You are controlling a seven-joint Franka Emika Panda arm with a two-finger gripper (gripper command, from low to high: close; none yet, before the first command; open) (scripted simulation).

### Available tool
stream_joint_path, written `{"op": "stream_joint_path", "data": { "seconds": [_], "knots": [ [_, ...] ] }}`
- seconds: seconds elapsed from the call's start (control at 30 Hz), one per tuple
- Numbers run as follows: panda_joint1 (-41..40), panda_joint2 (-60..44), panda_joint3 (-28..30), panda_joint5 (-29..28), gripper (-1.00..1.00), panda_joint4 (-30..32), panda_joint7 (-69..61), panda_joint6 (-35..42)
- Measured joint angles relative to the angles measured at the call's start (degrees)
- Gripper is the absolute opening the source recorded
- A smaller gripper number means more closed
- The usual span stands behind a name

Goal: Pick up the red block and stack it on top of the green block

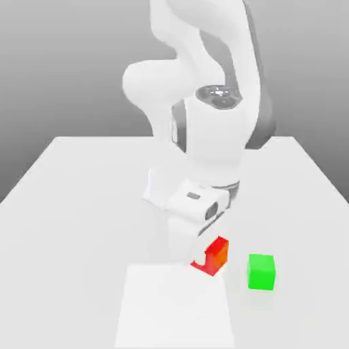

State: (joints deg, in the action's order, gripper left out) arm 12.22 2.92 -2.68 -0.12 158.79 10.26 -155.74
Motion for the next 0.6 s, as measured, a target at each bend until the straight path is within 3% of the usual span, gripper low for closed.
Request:
{"op": "stream_joint_path", "data": {
  "seconds": [0.23,0.47,0.5,0.6],
  "knots": [
    [5.54,4.05,-6.42,2.53,-1.0,1.11,19.44,2.79],
    [6.5,-6.26,-6.1,-2.23,-1.0,0.73,25.95,-7.12],
    [6.66,-7.98,-5.79,-3.08,1.0,0.7,26.57,-8.75],
    [6.66,-7.98,-5.79,-3.08,1.0,0.7,26.57,-8.75]
  ]
}}
